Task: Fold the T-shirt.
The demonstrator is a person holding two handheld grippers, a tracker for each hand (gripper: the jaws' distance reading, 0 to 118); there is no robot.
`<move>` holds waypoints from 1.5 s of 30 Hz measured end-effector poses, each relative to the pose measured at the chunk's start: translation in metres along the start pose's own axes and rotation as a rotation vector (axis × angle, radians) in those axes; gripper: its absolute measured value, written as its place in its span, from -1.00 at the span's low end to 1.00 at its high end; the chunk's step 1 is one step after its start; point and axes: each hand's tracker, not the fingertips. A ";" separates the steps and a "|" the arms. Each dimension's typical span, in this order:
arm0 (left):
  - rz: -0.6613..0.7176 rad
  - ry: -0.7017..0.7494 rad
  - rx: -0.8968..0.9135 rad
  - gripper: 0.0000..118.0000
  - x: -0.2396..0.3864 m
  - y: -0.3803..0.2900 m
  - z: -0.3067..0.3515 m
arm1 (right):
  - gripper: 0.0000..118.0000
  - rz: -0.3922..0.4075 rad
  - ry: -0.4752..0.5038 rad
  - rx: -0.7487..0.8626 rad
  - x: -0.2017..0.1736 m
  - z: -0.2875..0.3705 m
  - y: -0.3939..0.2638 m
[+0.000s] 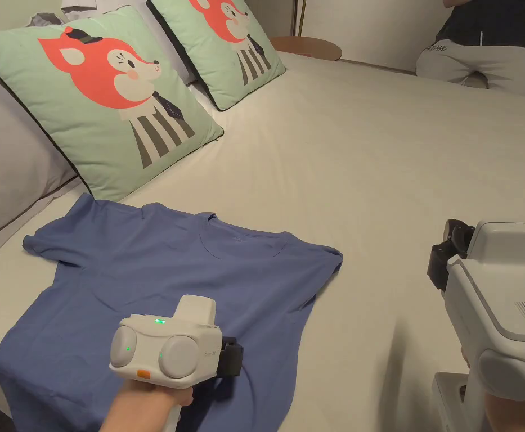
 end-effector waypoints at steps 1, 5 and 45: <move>0.011 0.010 -0.002 -0.26 0.000 0.003 0.003 | -0.99 -0.002 0.000 -0.002 0.000 0.000 0.000; 0.106 0.004 0.070 -0.96 -0.010 0.013 0.020 | -0.99 -0.017 -0.006 0.004 0.007 0.002 0.001; -0.356 -0.495 0.191 -0.96 0.310 -0.034 0.066 | -0.99 -0.135 -0.485 0.173 0.235 0.224 -0.014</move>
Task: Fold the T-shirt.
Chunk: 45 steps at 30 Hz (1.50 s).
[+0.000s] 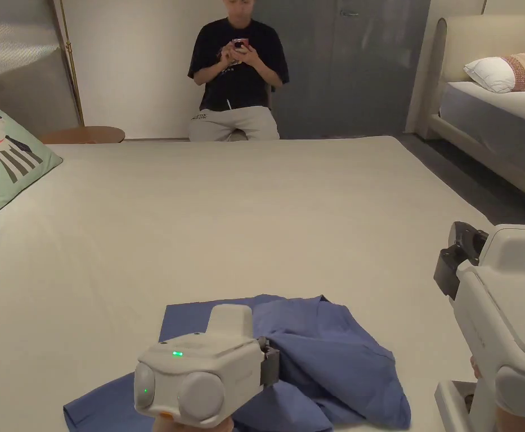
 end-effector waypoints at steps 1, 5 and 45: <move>0.027 0.039 -0.028 -0.96 -0.006 -0.010 -0.004 | -0.99 0.001 0.001 -0.006 0.001 0.001 -0.002; 0.156 0.123 -0.113 -0.96 -0.039 -0.037 -0.019 | -0.99 -0.005 0.005 -0.025 -0.001 0.005 -0.004; 0.193 0.411 0.205 -0.43 -0.141 0.008 0.110 | -0.99 0.002 0.072 -0.051 -0.044 0.001 -0.023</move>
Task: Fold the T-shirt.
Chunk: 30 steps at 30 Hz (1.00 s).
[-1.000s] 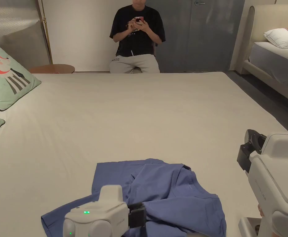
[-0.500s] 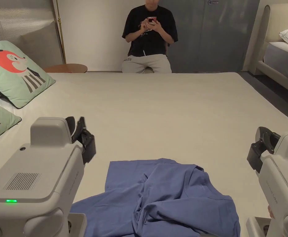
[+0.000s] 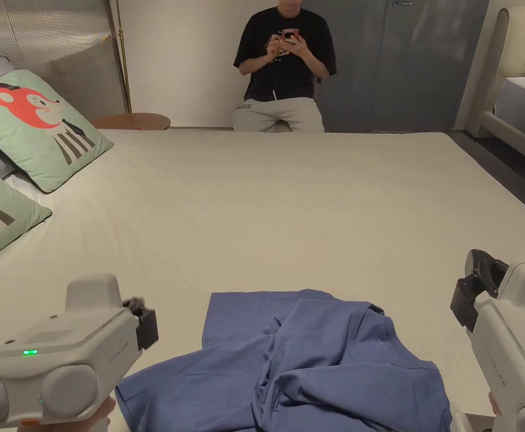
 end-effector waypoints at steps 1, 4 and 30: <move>0.015 0.008 -0.071 -0.24 -0.004 -0.009 -0.011 | -0.99 0.001 0.000 -0.010 -0.001 -0.001 -0.003; 0.035 0.009 -0.196 0.87 -0.013 -0.038 -0.040 | -0.99 0.010 0.003 -0.036 -0.002 -0.003 -0.011; 0.024 0.026 -0.237 -0.93 0.002 -0.065 -0.037 | 0.86 0.047 0.028 -0.692 0.019 -0.063 -0.130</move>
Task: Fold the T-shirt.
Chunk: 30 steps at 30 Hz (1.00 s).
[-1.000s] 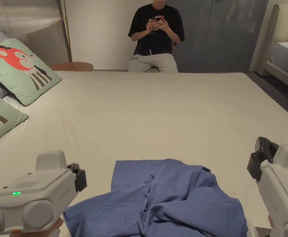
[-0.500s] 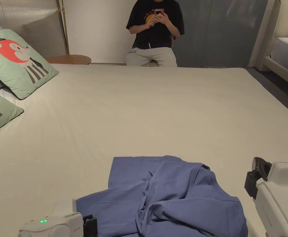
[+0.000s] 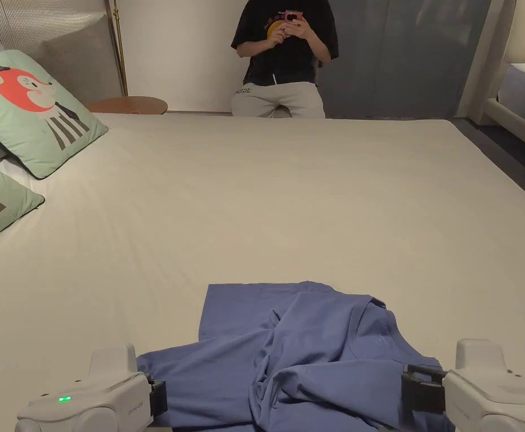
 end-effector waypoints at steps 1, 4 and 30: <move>-0.003 0.000 0.006 -0.93 0.000 0.000 0.002 | 0.80 -0.008 0.016 -0.063 -0.001 -0.006 -0.004; -0.013 0.000 0.013 -0.93 0.000 0.000 0.005 | 0.27 -0.047 0.111 -0.128 -0.004 -0.011 -0.013; -0.043 -0.090 0.488 -0.95 -0.026 0.194 0.145 | -0.89 -0.145 0.071 0.659 0.061 0.200 0.166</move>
